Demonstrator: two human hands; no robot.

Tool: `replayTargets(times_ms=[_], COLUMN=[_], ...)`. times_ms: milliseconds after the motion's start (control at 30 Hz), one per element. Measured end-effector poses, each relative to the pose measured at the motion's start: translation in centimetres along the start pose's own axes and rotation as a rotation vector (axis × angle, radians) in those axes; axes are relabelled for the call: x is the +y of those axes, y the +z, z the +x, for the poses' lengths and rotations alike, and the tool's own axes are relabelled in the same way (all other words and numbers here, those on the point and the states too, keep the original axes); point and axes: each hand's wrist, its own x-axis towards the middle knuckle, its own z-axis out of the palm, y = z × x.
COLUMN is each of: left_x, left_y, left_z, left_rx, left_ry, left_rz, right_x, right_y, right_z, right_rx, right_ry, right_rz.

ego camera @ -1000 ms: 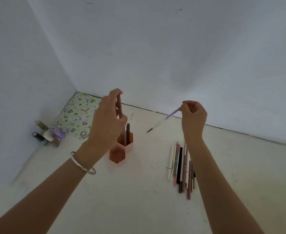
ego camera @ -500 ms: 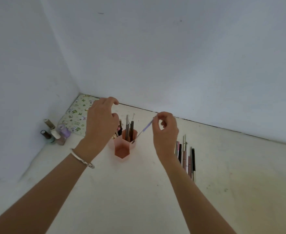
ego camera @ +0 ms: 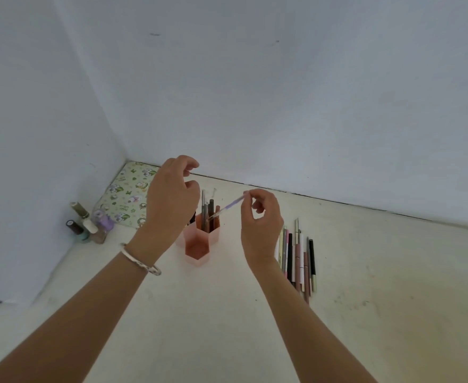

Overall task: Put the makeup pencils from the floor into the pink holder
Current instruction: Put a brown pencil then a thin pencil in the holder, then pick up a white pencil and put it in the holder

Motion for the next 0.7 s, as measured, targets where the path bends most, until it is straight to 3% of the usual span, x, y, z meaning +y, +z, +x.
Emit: replayTargets(times_ms=[167,233,333,433,567,700], left_x=[0.3,0.8,1.9,3.5,4.7,5.5], left_y=[0.9,1.6,4.2,9.0,15.5,19.1], left_z=[-1.0,-1.4,-2.7,-5.1,-8.3,-10.1], left_rx=[-0.041,-0.035,-0.044,-0.295,-0.636,-0.743], left_ry=[-0.017,-0.015,0.032,0.025,-0.152,-0.221], left_rz=[-0.025,-0.049,-0.093,-0.028,0.061,0.145], right_x=[1.6,1.8,2.0,2.5,4.1,6.3], right_y=[0.4,-0.2,-2.3,-5.0,-7.8,-9.9], right_z=[-1.3,-0.8,1.9,5.2,7.3,7.0], right_rx=[-0.254,-0.220,-0.025,0.071,0.095,0.066], right_ry=[-0.107,-0.080,0.058,0.185,0.306,0.371], right_rz=[-0.160,-0.152,-0.122,-0.083,-0.072,-0.120])
